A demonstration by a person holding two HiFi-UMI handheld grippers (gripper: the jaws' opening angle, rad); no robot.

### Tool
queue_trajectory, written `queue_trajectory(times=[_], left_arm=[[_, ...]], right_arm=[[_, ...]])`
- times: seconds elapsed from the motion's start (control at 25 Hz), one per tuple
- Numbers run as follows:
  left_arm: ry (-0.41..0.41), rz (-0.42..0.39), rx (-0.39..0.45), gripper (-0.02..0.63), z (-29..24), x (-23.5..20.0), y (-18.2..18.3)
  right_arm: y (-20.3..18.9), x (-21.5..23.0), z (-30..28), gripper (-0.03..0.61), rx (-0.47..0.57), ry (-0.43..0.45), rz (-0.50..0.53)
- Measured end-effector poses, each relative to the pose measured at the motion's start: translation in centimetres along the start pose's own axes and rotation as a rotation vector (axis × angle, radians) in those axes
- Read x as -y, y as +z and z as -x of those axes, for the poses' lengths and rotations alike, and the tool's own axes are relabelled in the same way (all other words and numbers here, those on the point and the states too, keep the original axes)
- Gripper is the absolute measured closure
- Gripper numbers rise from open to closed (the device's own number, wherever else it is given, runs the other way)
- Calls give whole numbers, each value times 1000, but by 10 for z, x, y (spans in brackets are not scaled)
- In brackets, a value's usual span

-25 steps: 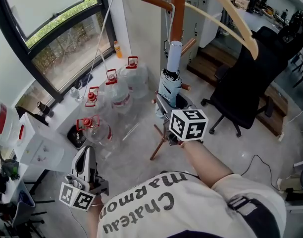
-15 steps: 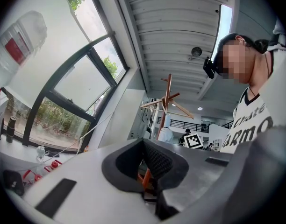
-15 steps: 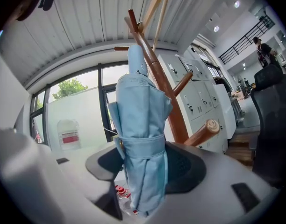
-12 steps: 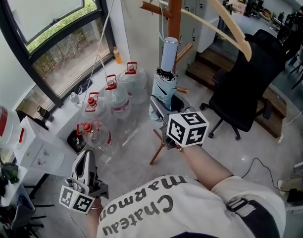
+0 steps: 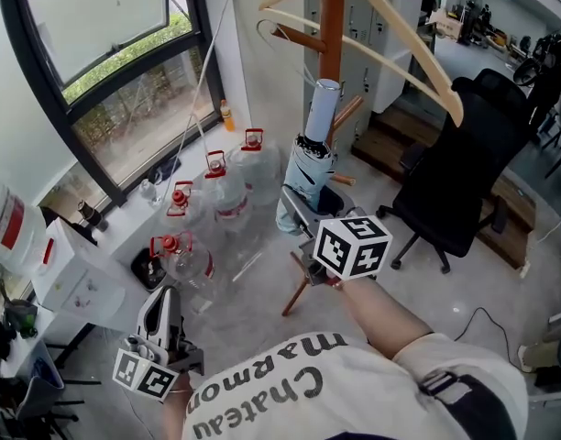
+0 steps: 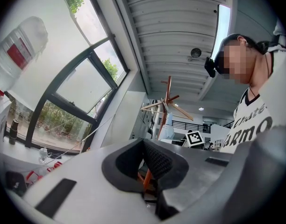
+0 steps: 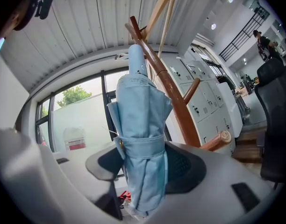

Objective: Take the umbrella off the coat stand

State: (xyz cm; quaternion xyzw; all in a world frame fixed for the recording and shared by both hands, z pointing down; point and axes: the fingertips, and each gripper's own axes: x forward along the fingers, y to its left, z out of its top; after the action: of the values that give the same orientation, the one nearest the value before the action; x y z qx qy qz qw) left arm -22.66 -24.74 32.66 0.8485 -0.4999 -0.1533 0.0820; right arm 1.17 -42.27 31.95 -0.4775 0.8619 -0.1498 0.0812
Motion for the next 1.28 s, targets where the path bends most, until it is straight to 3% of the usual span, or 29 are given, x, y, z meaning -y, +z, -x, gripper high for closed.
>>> queue_trajectory(times=[0.56, 1.28], left_arm=[[26, -14, 11, 591, 17, 7, 0], [3, -8, 16, 591, 56, 17, 12]], right_arm=[[-3, -13, 8, 307, 6, 46, -41], [-45, -65, 37, 307, -80, 89, -76]])
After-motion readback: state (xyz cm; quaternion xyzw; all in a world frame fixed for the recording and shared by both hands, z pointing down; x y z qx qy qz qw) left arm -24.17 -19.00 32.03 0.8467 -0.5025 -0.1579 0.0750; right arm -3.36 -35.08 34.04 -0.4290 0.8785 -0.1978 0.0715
